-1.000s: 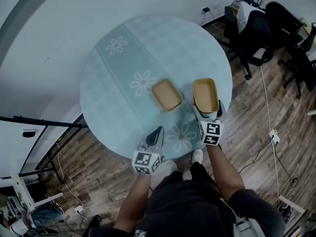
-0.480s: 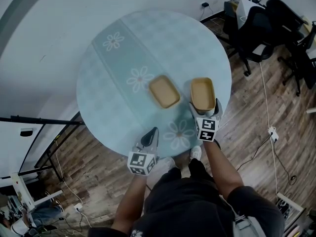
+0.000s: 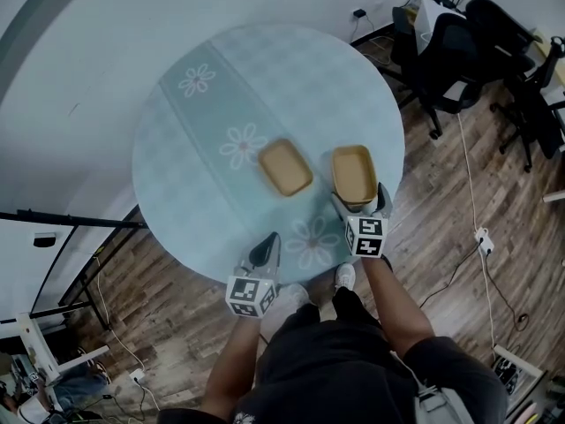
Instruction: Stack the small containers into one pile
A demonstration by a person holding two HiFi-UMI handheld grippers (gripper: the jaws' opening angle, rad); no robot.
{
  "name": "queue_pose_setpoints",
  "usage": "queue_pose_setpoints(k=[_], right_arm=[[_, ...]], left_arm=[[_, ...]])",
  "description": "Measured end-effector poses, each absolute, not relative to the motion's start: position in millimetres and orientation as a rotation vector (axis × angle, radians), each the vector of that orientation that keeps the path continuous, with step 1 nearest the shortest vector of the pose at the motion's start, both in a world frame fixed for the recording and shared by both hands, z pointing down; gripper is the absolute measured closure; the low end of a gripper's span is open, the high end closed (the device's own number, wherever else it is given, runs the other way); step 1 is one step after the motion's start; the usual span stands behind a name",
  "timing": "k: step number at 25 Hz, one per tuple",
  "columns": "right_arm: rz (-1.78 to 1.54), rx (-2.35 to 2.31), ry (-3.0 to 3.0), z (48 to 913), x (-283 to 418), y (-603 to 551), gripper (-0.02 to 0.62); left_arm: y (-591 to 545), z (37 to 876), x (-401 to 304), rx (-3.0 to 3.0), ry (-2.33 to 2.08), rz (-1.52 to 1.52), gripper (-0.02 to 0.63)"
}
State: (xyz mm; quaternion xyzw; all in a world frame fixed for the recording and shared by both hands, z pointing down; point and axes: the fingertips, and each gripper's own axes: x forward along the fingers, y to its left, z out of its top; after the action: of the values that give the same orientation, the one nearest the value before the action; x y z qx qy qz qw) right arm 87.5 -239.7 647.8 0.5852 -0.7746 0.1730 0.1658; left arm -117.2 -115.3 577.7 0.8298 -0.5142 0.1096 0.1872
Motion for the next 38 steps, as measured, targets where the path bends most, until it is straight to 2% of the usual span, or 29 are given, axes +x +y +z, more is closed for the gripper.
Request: queue_pose_setpoints(k=[9,17,22,26,36,38], right_arm=[[0.486,1.669,-2.247,629,92,-229,0.041],[0.383,1.57,-2.412,566,78,-206,0.043],[0.298,1.465,-2.479,537,67,-188,0.079],[0.235,1.431,-2.518,515,62,-178,0.194],[0.121,1.427,-2.541,482,69,-168,0.593],[0.115,1.403,-2.552,478,67,-167,0.594]], left_arm=[[-102,572,-105,2.336,-1.459,0.294,0.601],[-99,559,-95,2.343,-1.485,0.259,0.601],[-98,540,-87,2.371,-1.502,0.22,0.601],[-99,524,-84,2.393,-1.518,0.195,0.601],[-92,498,-76,2.423,-1.546,0.136,0.601],[-91,496,-74,2.427,-1.55,0.129,0.601]])
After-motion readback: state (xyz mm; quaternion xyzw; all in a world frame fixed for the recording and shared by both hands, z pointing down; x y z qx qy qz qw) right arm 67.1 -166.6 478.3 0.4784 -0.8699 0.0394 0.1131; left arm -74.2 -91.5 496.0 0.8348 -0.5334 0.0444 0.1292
